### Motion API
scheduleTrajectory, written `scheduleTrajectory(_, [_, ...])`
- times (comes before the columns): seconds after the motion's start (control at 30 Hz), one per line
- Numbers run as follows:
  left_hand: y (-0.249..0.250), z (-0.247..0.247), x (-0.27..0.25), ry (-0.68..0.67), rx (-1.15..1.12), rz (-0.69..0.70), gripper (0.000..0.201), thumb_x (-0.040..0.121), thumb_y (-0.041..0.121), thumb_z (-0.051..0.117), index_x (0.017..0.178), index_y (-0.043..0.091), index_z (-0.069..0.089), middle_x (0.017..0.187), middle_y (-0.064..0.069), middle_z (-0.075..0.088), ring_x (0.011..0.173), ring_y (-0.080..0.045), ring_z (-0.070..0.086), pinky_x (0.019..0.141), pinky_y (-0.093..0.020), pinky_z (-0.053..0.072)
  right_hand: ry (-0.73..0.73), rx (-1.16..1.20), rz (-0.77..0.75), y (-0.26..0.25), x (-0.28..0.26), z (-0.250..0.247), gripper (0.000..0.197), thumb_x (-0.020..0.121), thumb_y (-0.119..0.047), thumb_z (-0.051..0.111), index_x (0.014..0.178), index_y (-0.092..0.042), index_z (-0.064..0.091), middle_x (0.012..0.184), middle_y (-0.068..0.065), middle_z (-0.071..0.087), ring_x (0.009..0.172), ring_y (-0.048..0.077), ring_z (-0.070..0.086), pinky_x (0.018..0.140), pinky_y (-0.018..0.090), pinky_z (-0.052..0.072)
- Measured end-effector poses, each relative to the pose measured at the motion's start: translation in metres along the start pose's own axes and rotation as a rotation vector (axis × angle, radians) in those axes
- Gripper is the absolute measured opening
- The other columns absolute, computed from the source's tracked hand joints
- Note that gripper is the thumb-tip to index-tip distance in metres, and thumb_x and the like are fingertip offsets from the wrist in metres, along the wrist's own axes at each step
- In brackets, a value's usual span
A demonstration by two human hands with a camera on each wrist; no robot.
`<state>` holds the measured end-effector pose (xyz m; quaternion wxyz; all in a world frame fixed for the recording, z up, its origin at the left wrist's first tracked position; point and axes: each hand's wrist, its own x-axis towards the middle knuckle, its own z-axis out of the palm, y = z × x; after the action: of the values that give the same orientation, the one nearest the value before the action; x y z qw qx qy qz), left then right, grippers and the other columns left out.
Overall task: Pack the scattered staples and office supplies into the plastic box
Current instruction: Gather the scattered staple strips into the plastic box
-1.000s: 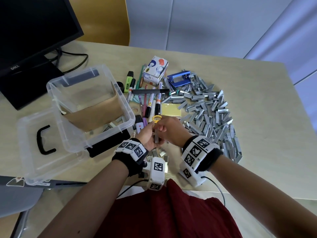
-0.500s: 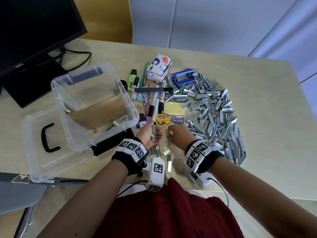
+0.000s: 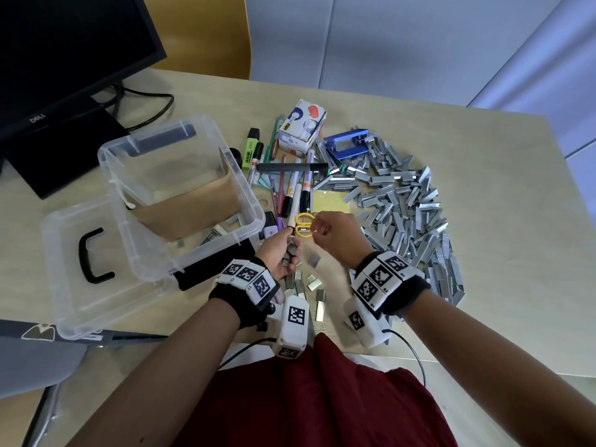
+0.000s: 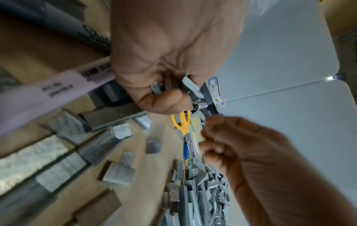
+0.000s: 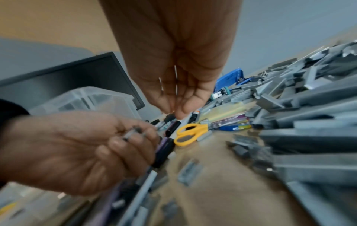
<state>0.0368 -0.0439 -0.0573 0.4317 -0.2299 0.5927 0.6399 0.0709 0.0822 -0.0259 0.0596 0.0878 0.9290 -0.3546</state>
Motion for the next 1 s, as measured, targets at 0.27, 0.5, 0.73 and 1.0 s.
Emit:
scheduleTrajectory(0.27, [0.000, -0.001, -0.002, -0.028, 0.007, 0.072, 0.042, 0.094, 0.041, 0.049, 0.062, 0.014, 0.042, 0.041, 0.002, 0.047, 0.030, -0.009, 0.043, 0.034, -0.014, 0.032, -0.206, -0.412, -0.029, 0.034, -0.004, 0.021, 0.022, 0.089, -0.008, 0.047, 0.108, -0.006, 0.057, 0.116, 0.011, 0.051, 0.111, 0.030, 0.047, 0.087, 0.032, 0.038])
scheduleTrajectory(0.5, [-0.004, -0.003, -0.003, -0.062, 0.005, 0.127, 0.036, 0.091, 0.035, 0.055, 0.064, 0.014, 0.046, 0.038, 0.007, 0.045, 0.029, -0.005, 0.041, 0.032, -0.010, 0.030, -0.083, -0.023, 0.133, 0.038, 0.005, 0.013, 0.022, 0.072, 0.009, 0.057, 0.090, 0.000, 0.065, 0.089, 0.011, 0.064, 0.084, 0.022, 0.058, 0.077, 0.026, 0.042])
scheduleTrajectory(0.73, [-0.009, -0.010, -0.008, 0.030, 0.305, 0.288, 0.051, 0.083, 0.047, 0.061, 0.055, 0.023, 0.026, 0.038, 0.011, 0.023, 0.030, -0.005, 0.019, 0.037, -0.017, 0.015, -0.130, 1.177, 0.566, 0.029, 0.005, -0.013, 0.021, 0.087, 0.013, 0.043, 0.074, 0.001, 0.056, 0.069, 0.008, 0.061, 0.061, 0.013, 0.055, 0.054, 0.016, 0.049])
scheduleTrajectory(1.0, [-0.006, 0.004, -0.008, -0.025, 0.358, 0.260, 0.032, 0.091, 0.029, 0.059, 0.067, 0.015, 0.042, 0.054, 0.002, 0.037, 0.028, -0.003, 0.032, 0.033, -0.013, 0.025, -0.120, 1.424, 0.640, 0.028, 0.007, -0.018, 0.025, 0.087, 0.015, 0.036, 0.077, 0.004, 0.057, 0.070, 0.013, 0.057, 0.059, 0.015, 0.049, 0.049, 0.014, 0.047])
